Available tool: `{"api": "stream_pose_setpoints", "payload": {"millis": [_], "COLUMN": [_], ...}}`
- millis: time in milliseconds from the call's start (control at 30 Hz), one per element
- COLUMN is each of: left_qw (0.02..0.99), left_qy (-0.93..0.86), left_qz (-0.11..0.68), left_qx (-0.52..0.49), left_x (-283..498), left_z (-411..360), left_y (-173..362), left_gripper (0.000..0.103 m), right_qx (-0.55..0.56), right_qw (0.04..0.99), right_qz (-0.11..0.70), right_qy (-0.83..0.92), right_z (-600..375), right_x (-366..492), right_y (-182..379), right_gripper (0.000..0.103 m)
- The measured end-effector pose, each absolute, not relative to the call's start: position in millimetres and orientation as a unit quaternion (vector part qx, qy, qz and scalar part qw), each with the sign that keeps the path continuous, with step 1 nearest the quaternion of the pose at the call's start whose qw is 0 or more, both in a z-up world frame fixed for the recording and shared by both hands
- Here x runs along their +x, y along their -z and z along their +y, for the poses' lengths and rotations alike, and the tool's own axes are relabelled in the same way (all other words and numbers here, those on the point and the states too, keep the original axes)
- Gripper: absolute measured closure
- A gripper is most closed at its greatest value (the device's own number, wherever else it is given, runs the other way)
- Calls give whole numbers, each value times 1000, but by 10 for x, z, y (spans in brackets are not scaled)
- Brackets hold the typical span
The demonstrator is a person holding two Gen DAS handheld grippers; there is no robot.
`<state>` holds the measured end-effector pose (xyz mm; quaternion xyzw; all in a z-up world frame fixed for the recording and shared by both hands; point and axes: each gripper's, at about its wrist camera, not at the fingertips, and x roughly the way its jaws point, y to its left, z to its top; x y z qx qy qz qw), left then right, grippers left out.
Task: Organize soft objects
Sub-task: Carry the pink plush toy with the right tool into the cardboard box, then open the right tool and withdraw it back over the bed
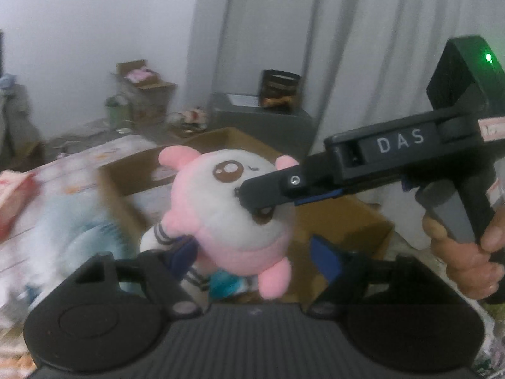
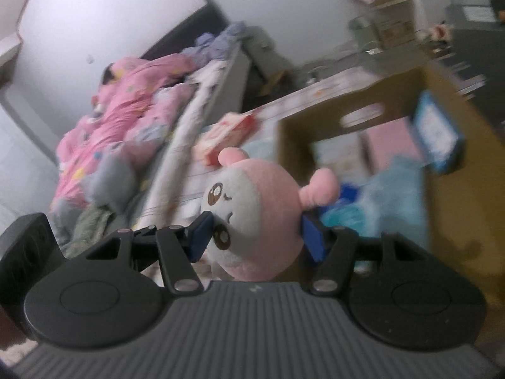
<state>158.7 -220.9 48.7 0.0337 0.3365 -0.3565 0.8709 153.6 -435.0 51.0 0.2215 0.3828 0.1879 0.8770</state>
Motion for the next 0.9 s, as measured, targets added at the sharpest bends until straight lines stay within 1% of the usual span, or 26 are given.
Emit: {"api": "stream_pose_setpoints", "payload": {"millis": [233,300,367,500,600,733,900], "left_qw": [839,825,817,811,813,819,831], "left_qy": [389,395,393,372,359,347,335], "left_qz": [380,402,420,451,459,457,444], "left_qx": [31,30,28,18,20,13,-1], "left_x": [2040,2161,2266,2415,2481,2514,2436], "left_z": [-2907,-3042,-3108,-3080,-2997,-2815,-2537], "left_y": [-220,-114,5,187,235,152,-73], "left_gripper": [24,21,17,17,17,17,17], "right_qx": [185,172,157,113,102,104,119], "right_qw": [886,888,888,889,886,888,894], "right_qz": [407,412,420,440,449,444,428], "right_qy": [-127,-115,-101,-65,-58,-54,-51], "right_z": [-5012,-5116,-5219,-5275,-5295,-5277,-5275], "right_x": [1864,1959,2075,2311,2416,2382,2164], "right_y": [-398,-356,-283,-64,91,127,-32], "right_gripper": [45,47,58,58,58,58,58]}}
